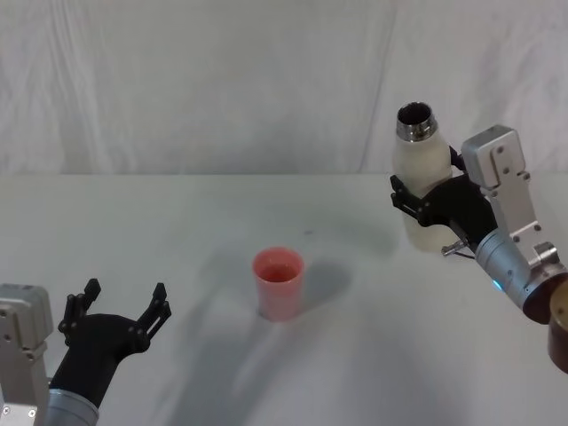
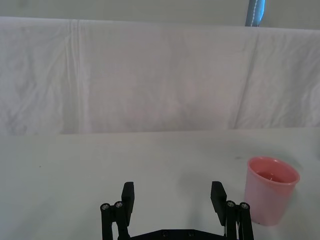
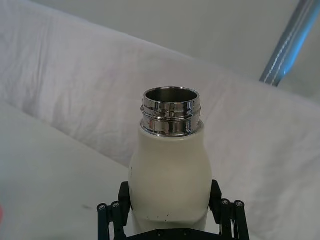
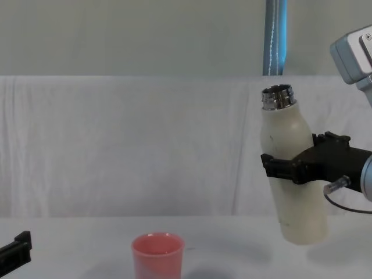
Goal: Grasp the thermos with one hand and pour water into the cup lid.
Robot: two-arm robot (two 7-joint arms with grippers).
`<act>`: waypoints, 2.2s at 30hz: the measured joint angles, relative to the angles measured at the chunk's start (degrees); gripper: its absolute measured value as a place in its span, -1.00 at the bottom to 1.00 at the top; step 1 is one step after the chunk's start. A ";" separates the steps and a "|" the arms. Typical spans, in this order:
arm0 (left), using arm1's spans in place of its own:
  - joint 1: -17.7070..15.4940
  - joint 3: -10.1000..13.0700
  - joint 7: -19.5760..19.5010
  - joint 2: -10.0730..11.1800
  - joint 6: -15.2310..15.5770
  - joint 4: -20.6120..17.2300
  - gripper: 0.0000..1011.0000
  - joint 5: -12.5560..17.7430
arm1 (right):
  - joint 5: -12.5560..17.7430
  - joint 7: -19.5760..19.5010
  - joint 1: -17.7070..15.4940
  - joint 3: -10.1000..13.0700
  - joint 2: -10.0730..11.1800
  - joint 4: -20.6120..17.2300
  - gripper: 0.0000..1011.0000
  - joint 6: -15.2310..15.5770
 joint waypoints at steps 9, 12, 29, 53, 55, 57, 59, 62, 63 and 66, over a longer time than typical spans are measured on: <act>0.00 0.00 0.00 0.00 0.00 0.00 0.98 0.00 | -5.65 0.30 0.43 -3.06 3.04 -0.35 0.88 -4.14; 0.00 0.00 0.00 0.00 0.00 0.00 0.98 0.00 | -7.53 0.51 0.55 -4.23 3.95 -0.35 0.88 -5.51; 0.00 0.00 0.00 0.00 0.00 0.00 0.98 0.00 | -14.10 1.35 1.67 -8.72 6.53 0.94 0.88 -11.57; 0.00 0.00 0.00 0.00 0.00 0.00 0.98 0.00 | -24.42 -2.92 5.04 -13.94 7.40 5.59 0.88 -16.05; 0.00 0.00 0.00 0.00 0.00 0.00 0.98 0.00 | -24.89 -3.16 5.28 -14.17 7.34 5.96 0.88 -16.07; 0.00 0.00 0.00 0.00 0.00 0.00 0.98 0.00 | -25.51 -3.39 5.60 -14.47 7.20 6.45 0.88 -16.03; 0.00 0.00 0.00 0.00 0.00 0.00 0.98 0.00 | -26.08 -3.69 5.94 -14.78 7.00 6.98 0.88 -15.84; 0.00 0.00 0.00 0.00 0.00 0.00 0.98 0.00 | -27.07 -4.18 6.37 -15.23 6.68 7.90 0.88 -15.48; 0.00 0.00 0.00 0.00 0.00 0.00 0.98 0.00 | -27.29 -4.31 6.48 -15.34 6.60 8.14 0.88 -15.42; 0.00 0.00 0.00 0.00 0.00 0.00 0.98 0.00 | -28.11 -4.78 6.74 -15.76 6.39 8.88 0.88 -15.18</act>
